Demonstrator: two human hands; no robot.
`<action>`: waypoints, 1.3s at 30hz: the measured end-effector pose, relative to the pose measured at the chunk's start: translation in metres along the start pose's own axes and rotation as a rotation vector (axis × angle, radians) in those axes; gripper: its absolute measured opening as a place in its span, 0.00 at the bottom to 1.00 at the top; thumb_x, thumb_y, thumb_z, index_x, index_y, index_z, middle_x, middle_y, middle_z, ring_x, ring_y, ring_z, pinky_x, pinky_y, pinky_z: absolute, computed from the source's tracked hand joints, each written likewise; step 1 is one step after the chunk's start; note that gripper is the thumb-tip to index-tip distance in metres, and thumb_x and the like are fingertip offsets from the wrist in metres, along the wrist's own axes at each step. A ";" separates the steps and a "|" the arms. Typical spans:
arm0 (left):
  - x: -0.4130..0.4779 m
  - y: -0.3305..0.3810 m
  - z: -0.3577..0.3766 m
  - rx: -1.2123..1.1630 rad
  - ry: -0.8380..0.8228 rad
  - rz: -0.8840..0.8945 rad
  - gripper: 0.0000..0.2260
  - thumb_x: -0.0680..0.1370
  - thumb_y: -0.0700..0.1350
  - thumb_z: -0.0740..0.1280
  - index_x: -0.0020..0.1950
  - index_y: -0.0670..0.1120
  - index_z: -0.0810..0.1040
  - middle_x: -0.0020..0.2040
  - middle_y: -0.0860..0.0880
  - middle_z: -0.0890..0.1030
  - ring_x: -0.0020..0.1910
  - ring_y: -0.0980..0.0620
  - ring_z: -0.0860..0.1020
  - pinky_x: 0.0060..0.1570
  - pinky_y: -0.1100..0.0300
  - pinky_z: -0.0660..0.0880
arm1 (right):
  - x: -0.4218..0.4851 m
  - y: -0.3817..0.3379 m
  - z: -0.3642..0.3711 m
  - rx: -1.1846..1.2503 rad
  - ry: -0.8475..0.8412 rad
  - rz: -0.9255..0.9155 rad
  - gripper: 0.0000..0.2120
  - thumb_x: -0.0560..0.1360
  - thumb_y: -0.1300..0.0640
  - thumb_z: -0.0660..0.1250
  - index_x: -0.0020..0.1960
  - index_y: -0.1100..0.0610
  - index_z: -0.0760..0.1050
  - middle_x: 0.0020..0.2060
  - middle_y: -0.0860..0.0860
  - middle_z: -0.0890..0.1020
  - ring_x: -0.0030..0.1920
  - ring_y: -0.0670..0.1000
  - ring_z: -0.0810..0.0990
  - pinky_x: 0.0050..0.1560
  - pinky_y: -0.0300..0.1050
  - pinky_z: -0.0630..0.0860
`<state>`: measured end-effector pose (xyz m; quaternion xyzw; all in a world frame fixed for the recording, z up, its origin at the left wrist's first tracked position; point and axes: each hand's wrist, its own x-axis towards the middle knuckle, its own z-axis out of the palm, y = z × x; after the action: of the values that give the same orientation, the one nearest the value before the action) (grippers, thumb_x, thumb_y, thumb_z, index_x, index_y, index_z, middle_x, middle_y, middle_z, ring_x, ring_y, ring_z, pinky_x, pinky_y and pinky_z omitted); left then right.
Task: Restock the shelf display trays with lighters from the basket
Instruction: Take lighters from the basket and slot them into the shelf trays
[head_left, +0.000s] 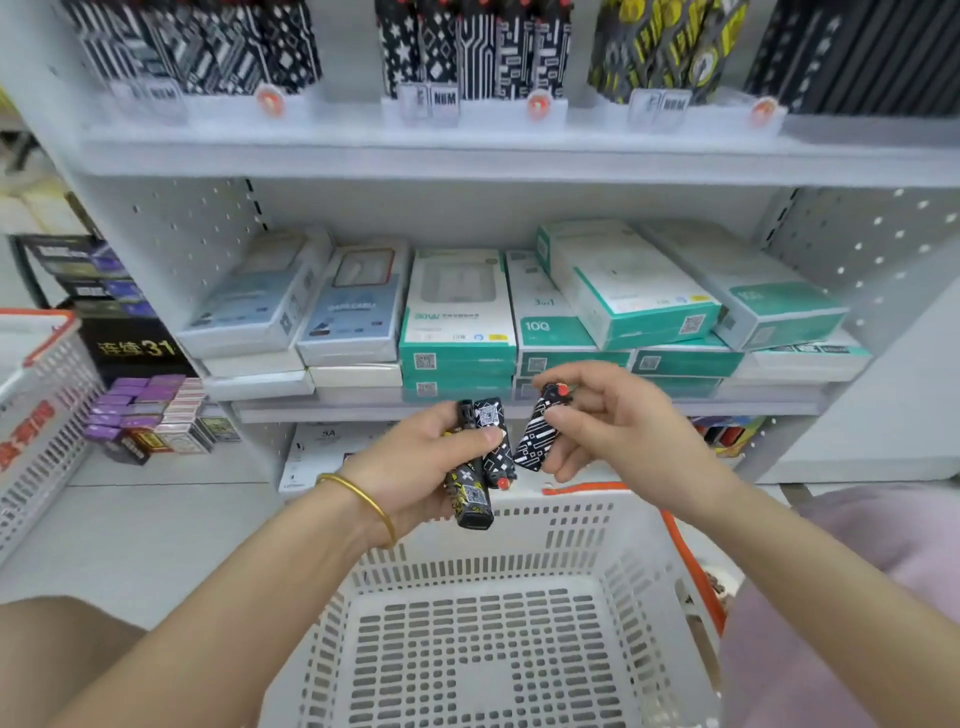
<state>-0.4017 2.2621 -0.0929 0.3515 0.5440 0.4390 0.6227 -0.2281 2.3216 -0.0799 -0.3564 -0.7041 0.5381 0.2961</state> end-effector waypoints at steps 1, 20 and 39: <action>-0.005 0.011 -0.002 -0.005 0.003 0.033 0.09 0.78 0.38 0.62 0.57 0.44 0.75 0.44 0.44 0.80 0.36 0.51 0.78 0.35 0.59 0.73 | 0.004 -0.014 -0.001 -0.048 0.003 -0.053 0.11 0.77 0.65 0.63 0.57 0.55 0.72 0.28 0.53 0.78 0.31 0.54 0.82 0.35 0.45 0.80; -0.031 0.120 -0.056 -0.083 -0.041 0.246 0.07 0.77 0.33 0.61 0.55 0.39 0.73 0.36 0.44 0.79 0.25 0.55 0.78 0.22 0.67 0.72 | 0.163 -0.229 0.061 -0.859 0.216 -0.733 0.08 0.72 0.60 0.68 0.50 0.56 0.77 0.40 0.48 0.74 0.45 0.50 0.75 0.49 0.45 0.74; -0.016 0.124 -0.072 -0.002 -0.086 0.227 0.14 0.68 0.38 0.65 0.54 0.40 0.75 0.35 0.44 0.81 0.25 0.53 0.76 0.22 0.66 0.70 | 0.191 -0.243 0.055 -1.045 0.125 -0.689 0.07 0.70 0.60 0.71 0.48 0.55 0.79 0.42 0.48 0.77 0.44 0.48 0.77 0.46 0.39 0.74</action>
<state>-0.4931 2.2896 0.0150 0.4288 0.4731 0.4918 0.5920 -0.4259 2.4076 0.1484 -0.2372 -0.9300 -0.0255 0.2797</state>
